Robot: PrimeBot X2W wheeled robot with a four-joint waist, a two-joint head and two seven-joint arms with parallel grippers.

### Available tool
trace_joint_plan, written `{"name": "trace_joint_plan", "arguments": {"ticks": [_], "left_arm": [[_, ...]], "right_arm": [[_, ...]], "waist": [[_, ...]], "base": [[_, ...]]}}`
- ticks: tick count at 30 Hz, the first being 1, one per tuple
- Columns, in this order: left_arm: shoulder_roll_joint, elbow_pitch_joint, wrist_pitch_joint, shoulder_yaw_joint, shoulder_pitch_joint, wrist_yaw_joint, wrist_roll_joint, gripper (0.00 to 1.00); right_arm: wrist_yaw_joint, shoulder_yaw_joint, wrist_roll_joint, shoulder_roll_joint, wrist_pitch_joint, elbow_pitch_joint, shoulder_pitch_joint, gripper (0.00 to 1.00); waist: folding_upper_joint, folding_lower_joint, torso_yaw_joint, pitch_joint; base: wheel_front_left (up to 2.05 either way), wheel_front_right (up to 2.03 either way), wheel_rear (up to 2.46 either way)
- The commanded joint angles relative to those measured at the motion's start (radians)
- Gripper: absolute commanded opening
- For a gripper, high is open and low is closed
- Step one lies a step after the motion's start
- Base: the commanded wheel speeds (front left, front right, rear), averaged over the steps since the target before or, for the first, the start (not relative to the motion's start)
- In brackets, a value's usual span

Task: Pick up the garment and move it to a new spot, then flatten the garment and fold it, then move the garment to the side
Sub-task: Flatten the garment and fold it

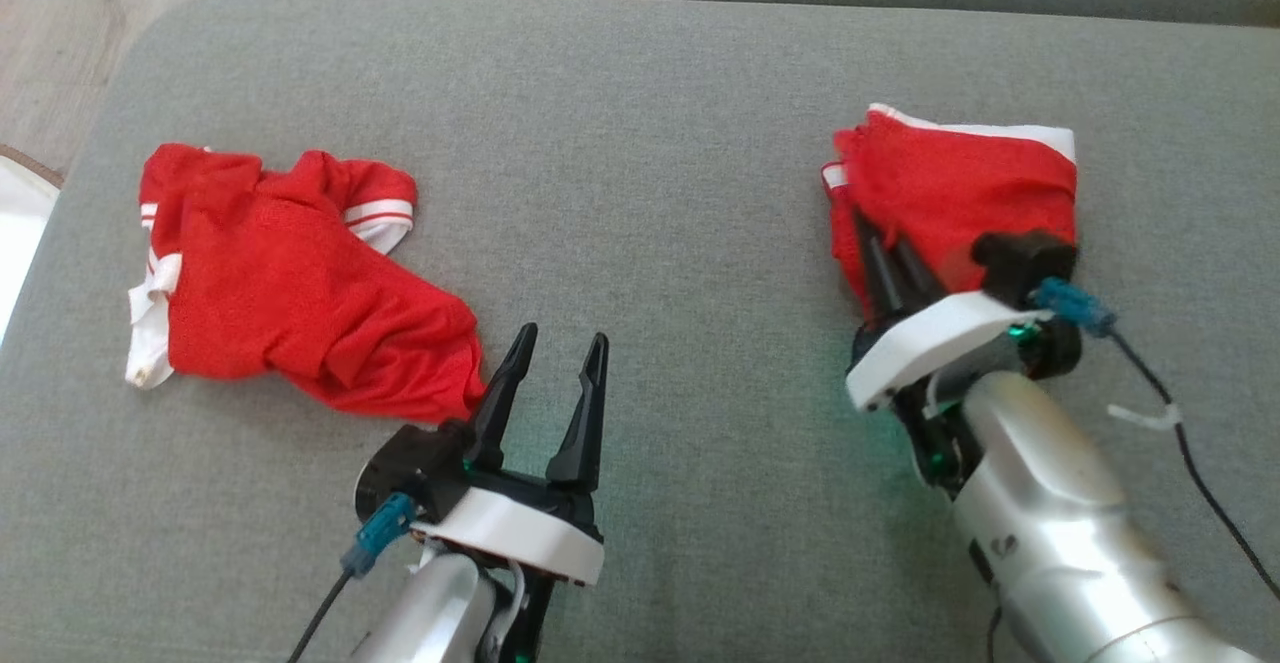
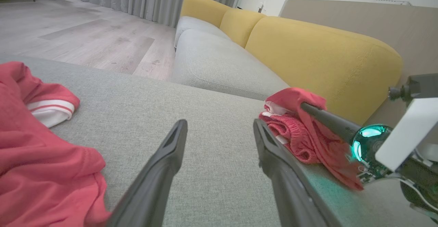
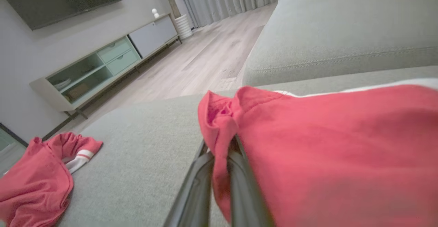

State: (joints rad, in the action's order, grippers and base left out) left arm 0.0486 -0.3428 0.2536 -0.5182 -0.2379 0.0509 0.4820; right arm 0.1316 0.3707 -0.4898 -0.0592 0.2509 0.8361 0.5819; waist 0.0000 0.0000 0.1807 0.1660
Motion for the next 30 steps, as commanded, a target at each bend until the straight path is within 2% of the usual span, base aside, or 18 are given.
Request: {"name": "trace_joint_plan", "arguments": {"ticks": [1,6,7,8,13,16,20,24,30], "left_arm": [[0.002,0.032,0.008,0.024,-0.016,-0.008,0.008,1.00],[0.002,0.031,0.008,0.025,-0.012,-0.011,0.012,1.00],[0.002,0.030,0.008,0.026,-0.011,-0.011,0.012,1.00],[0.002,0.029,0.008,0.027,-0.012,-0.012,0.013,1.00],[0.002,0.025,0.008,0.035,-0.020,-0.011,0.010,1.00],[0.002,0.026,0.008,0.051,-0.028,-0.007,0.002,1.00],[0.002,0.046,0.008,0.094,-0.034,-0.008,-0.007,1.00],[0.002,0.072,0.008,0.141,-0.032,-0.003,-0.020,1.00],[0.002,0.095,0.008,0.187,-0.017,0.013,-0.040,1.00]], "right_arm": [[-0.001,0.061,-0.008,0.009,0.011,-0.009,0.006,0.00],[-0.001,0.174,-0.010,0.002,0.004,0.033,0.006,0.00],[-0.001,0.196,-0.007,-0.003,-0.004,0.054,0.008,0.35],[-0.001,0.221,-0.004,-0.005,-0.019,0.074,0.010,1.00],[-0.001,0.285,-0.008,-0.023,-0.003,0.088,0.025,1.00],[-0.001,0.260,-0.007,-0.049,0.007,0.065,0.023,1.00],[-0.001,0.110,0.009,-0.088,0.010,-0.057,-0.011,1.00],[-0.001,-0.094,0.119,-0.107,0.011,-0.217,-0.109,1.00],[-0.001,-0.327,0.316,-0.041,0.011,-0.435,-0.278,1.00]], "waist": [[0.0000,0.0000,-0.001,0.001],[0.0000,0.0000,-0.014,-0.001],[0.0000,0.0000,-0.018,-0.002],[0.0000,0.0000,-0.024,-0.003],[0.0000,0.0000,-0.054,-0.018],[0.0000,0.0000,-0.077,-0.032],[0.0000,0.0000,-0.117,-0.051],[0.0000,0.0000,-0.158,-0.068],[0.0000,0.0000,-0.204,-0.083]], "base": [[0.00,0.00,0.00],[0.00,0.00,0.00],[0.00,0.00,0.00],[0.00,0.00,0.00],[0.00,0.00,0.00],[0.00,0.00,0.00],[0.00,0.00,0.00],[0.00,0.00,0.00],[0.00,0.00,0.00]]}}
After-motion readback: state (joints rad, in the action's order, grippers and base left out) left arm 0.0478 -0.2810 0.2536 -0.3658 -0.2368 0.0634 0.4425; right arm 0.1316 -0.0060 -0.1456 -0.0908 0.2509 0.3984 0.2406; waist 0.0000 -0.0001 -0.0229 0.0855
